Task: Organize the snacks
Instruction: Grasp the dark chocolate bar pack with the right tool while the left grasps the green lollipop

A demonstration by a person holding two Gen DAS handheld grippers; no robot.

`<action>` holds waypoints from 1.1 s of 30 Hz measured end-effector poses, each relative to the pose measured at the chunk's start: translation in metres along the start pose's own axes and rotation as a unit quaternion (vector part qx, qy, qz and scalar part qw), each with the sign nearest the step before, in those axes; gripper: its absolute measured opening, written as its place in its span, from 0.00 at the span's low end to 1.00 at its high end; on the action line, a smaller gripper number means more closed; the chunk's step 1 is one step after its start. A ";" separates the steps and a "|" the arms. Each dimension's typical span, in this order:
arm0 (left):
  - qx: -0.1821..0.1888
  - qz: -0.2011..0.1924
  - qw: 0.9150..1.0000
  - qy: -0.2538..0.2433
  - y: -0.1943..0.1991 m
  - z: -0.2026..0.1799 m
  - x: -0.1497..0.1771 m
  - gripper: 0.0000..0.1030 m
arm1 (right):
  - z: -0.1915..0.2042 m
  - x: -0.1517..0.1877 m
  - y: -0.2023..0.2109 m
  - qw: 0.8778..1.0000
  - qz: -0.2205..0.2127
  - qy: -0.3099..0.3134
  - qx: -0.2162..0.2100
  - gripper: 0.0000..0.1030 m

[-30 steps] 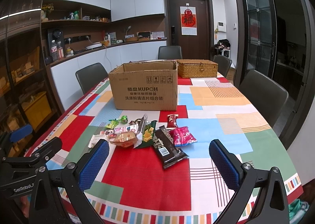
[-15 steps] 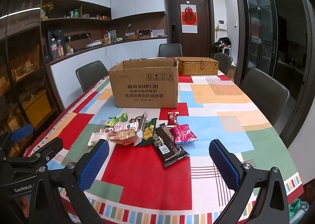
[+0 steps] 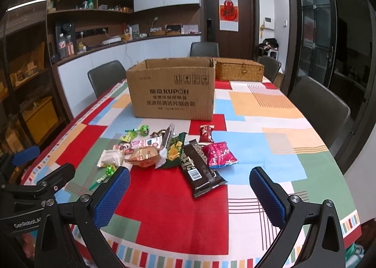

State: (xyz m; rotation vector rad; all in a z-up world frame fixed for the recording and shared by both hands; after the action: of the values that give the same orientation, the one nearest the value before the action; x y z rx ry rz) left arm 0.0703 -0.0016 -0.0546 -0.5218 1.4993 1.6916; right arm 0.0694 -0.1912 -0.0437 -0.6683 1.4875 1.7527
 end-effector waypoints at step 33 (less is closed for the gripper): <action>0.087 0.173 0.981 -0.022 -0.128 -0.018 0.017 0.43 | -0.018 0.022 -0.138 0.982 0.182 0.031 0.026 0.76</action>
State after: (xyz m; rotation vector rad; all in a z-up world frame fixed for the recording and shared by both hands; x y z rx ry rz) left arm 0.1559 -0.0165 -0.1516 -0.1333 1.7633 1.7936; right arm 0.1649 -0.1961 -0.1470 -0.4465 1.7800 1.9678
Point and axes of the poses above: each gripper's, at about its wrist camera, not at the fingertips, and y roughly against the way its jaws point, z to its left, x to its underside, the point moved 6 cm from there along -y, roughly the way its jaws point, and after that the axes turned 13 degrees about -y, right-handed, at the moved point
